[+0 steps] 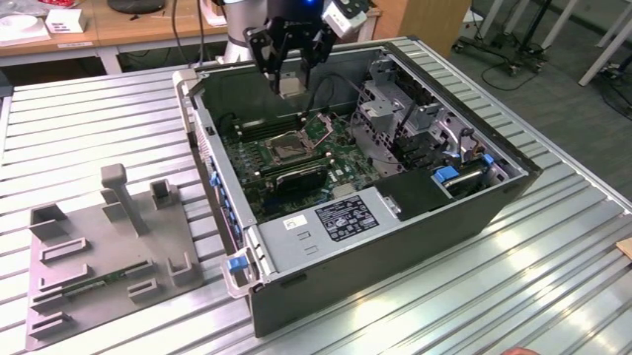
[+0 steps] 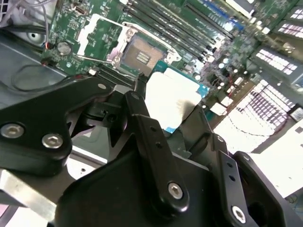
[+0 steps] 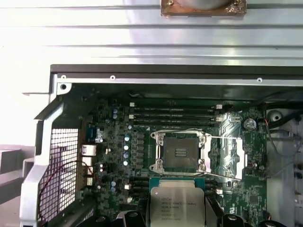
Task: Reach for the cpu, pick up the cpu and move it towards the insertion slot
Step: 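Pick up the cpu and move it towards the insertion slot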
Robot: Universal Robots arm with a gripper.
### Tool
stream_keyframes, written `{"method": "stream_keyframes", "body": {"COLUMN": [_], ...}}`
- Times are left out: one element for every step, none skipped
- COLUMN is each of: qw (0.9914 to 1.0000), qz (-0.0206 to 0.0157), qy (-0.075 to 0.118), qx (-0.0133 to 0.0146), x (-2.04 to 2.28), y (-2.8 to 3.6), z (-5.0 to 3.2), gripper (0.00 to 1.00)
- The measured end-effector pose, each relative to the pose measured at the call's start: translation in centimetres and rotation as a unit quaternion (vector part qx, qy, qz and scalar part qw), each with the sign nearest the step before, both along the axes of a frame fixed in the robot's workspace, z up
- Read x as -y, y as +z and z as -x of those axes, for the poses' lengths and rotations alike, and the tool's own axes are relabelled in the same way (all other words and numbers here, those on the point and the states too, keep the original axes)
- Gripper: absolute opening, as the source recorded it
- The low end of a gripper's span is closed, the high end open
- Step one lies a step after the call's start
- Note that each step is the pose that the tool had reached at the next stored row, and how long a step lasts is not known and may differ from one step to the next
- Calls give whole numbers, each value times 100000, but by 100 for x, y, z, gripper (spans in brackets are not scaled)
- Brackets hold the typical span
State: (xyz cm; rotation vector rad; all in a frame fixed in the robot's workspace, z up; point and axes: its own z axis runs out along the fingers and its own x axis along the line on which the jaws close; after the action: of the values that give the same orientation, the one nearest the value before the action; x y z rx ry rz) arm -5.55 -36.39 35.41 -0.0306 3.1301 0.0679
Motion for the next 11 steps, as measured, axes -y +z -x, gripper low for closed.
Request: {"method": "stream_keyframes", "body": {"qw": [100000, 100000, 100000, 100000, 100000, 100000, 100000, 100000, 100000, 100000, 100000], "qz": [1, 0, 1, 8, 6, 4, 2, 2, 7, 4, 1], "qy": [-8, -14, -12, -23, -18, -18, -14, -17, -17, -14, -12], "qx": [-1, -1, 1, -2, 3, 2, 3, 2, 0, -1, 3], "x": [-8, -18, -31, -50, -72, -97, -119, -140, -160, -179, -196], "y": [-9, -17, -24, -30, -37, -45, -54, -65, -77, -93, -109], "z": [-15, -30, -43, -49, -53, -55, -57, -60, -65, -73, -80], "gripper": [54, 54, 54, 54, 54, 54, 54, 54, 54, 54, 54]}}
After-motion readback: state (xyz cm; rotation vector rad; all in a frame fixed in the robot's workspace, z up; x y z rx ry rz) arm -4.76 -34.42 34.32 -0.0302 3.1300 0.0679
